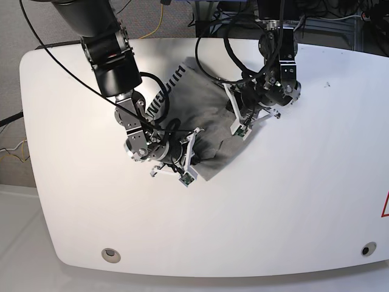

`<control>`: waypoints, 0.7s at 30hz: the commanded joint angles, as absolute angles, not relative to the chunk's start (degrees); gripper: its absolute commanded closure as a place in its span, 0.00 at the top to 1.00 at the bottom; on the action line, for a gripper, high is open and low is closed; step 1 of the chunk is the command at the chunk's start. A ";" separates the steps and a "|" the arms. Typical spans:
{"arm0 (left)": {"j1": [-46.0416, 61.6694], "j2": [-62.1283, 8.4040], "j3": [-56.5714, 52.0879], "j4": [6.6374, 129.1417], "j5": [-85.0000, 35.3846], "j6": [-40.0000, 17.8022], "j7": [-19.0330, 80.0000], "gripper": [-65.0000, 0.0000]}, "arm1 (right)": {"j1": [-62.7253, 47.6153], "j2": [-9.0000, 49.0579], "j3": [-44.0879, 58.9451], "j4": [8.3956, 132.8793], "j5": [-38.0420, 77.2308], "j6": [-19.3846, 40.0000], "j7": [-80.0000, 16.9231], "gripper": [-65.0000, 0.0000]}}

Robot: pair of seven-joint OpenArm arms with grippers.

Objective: Fold the T-shirt properly
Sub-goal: 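Flatten the folded shirt with both grippers, pressing its edges down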

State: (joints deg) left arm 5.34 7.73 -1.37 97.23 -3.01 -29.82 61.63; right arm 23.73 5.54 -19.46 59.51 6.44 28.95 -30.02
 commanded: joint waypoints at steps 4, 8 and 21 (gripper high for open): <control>3.91 6.11 -1.45 97.98 -3.21 -29.93 61.32 0.01 | 23.78 8.13 -19.30 60.26 5.93 28.88 -31.16 0.00; 3.56 5.14 -1.45 97.98 -3.21 -29.93 61.32 0.01 | 22.81 8.75 -19.21 60.35 5.93 28.88 -31.16 0.00; 1.63 2.77 -1.45 98.07 -3.21 -30.02 61.32 0.01 | 19.91 10.95 -19.12 61.32 5.85 28.70 -31.16 0.00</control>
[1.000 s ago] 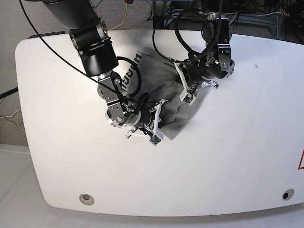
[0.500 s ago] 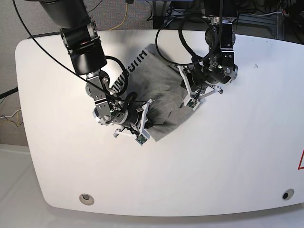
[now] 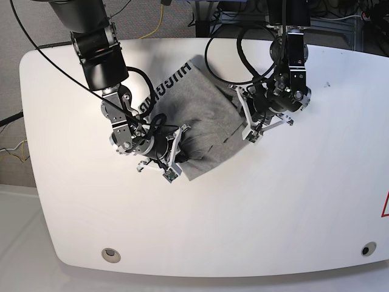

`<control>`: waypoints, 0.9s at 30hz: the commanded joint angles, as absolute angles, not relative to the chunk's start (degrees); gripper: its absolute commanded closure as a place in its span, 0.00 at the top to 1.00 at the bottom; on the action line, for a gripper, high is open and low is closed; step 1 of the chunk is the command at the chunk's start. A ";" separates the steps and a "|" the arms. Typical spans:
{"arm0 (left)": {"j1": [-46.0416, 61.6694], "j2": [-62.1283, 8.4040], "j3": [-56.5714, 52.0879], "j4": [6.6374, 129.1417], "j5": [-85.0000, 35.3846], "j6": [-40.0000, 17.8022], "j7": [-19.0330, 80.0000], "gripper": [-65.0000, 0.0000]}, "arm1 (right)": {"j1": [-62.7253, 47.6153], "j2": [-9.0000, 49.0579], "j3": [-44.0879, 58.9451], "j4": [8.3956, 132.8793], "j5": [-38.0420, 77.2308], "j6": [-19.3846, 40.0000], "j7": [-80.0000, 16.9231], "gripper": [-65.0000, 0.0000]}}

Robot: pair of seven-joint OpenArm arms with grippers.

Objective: Fold the T-shirt properly
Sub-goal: 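Flatten the folded shirt with both grippers, pressing its edges down, then move the left gripper along the bundle edge toward the right gripper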

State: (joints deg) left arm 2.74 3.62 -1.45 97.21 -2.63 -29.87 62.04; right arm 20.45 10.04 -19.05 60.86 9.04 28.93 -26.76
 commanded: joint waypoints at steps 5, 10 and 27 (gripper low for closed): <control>0.22 2.07 -1.45 97.98 -3.21 -30.02 61.32 0.01 | 17.54 12.53 -19.03 65.19 5.85 28.44 -32.04 0.00; -0.84 1.98 -1.45 97.80 -3.12 -30.02 61.32 0.01 | 16.48 13.49 -18.42 68.88 5.85 28.35 -34.15 0.00; -1.36 4.62 -1.10 98.15 -3.30 -30.02 65.01 0.01 | 21.05 14.02 -15.52 69.14 5.85 28.35 -36.00 0.00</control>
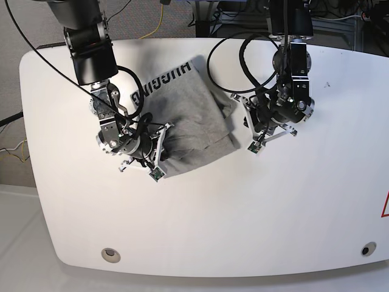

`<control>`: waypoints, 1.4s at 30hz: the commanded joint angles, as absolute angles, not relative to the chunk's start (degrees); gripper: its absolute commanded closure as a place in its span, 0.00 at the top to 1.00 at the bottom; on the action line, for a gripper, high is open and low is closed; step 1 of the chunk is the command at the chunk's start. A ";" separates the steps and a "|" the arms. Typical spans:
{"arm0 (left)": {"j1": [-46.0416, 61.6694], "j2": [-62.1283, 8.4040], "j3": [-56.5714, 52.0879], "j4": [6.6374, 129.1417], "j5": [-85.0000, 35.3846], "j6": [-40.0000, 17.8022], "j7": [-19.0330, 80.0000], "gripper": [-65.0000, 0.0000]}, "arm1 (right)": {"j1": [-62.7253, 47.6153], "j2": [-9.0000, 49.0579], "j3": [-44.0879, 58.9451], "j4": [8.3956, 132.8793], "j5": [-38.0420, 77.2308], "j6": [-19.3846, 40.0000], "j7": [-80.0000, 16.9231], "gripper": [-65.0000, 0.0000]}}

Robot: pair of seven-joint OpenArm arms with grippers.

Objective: Fold the T-shirt properly
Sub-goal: 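Move the left gripper along the bundle edge toward the right gripper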

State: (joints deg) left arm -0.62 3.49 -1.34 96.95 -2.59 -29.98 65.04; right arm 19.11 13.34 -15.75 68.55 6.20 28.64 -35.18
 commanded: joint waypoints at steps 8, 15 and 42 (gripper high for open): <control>-1.10 8.31 -1.10 98.59 -3.30 -30.02 67.12 0.01 | 24.04 12.97 -15.60 70.20 5.85 28.35 -39.08 0.00; 0.48 9.00 0.31 102.46 -3.30 -29.67 68.62 0.01 | 24.48 12.62 -15.52 73.19 5.85 28.35 -41.36 0.00; 0.48 9.00 14.64 104.48 -3.38 -29.58 71.78 0.01 | 25.19 12.44 -15.69 76.62 5.85 28.44 -44.70 0.00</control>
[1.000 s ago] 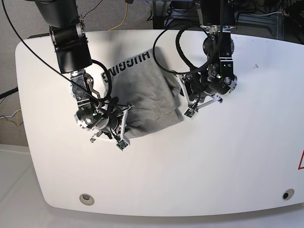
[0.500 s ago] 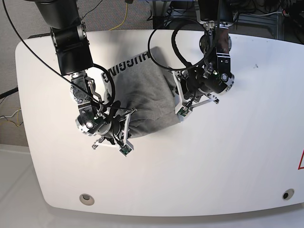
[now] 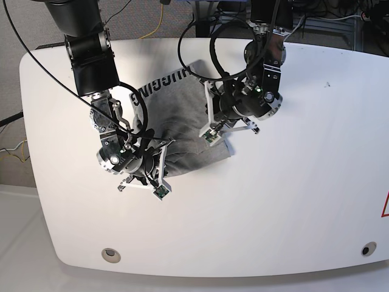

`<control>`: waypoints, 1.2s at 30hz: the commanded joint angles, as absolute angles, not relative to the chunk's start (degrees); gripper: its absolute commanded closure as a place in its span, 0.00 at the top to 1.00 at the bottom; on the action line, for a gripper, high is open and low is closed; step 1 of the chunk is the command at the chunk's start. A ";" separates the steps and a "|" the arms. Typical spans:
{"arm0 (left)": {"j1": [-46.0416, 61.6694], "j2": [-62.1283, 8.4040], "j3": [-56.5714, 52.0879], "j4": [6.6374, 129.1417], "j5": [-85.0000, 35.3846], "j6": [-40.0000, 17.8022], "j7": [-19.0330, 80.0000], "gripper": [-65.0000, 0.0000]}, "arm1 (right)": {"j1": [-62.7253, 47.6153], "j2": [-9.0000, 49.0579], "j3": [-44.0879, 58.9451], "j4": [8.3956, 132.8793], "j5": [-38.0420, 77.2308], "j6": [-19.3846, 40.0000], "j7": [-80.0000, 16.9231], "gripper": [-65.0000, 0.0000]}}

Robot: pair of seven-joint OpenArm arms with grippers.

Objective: Fold the T-shirt properly
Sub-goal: 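Move the left gripper along the bundle edge toward the right gripper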

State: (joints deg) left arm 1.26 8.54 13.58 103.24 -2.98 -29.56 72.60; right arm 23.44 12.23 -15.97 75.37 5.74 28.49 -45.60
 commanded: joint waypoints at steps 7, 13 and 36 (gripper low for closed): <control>1.36 9.00 18.68 104.48 -3.38 -29.58 71.78 0.01 | 25.19 12.62 -15.69 76.44 5.85 28.44 -44.70 0.00; 1.71 9.00 18.86 104.40 -3.30 -29.58 71.96 0.01 | 25.19 12.62 -15.69 76.35 5.85 28.44 -44.70 0.00; 3.30 9.00 14.73 91.74 -3.30 -30.02 65.10 0.01 | 24.84 12.53 -15.69 76.35 5.85 28.44 -44.70 0.00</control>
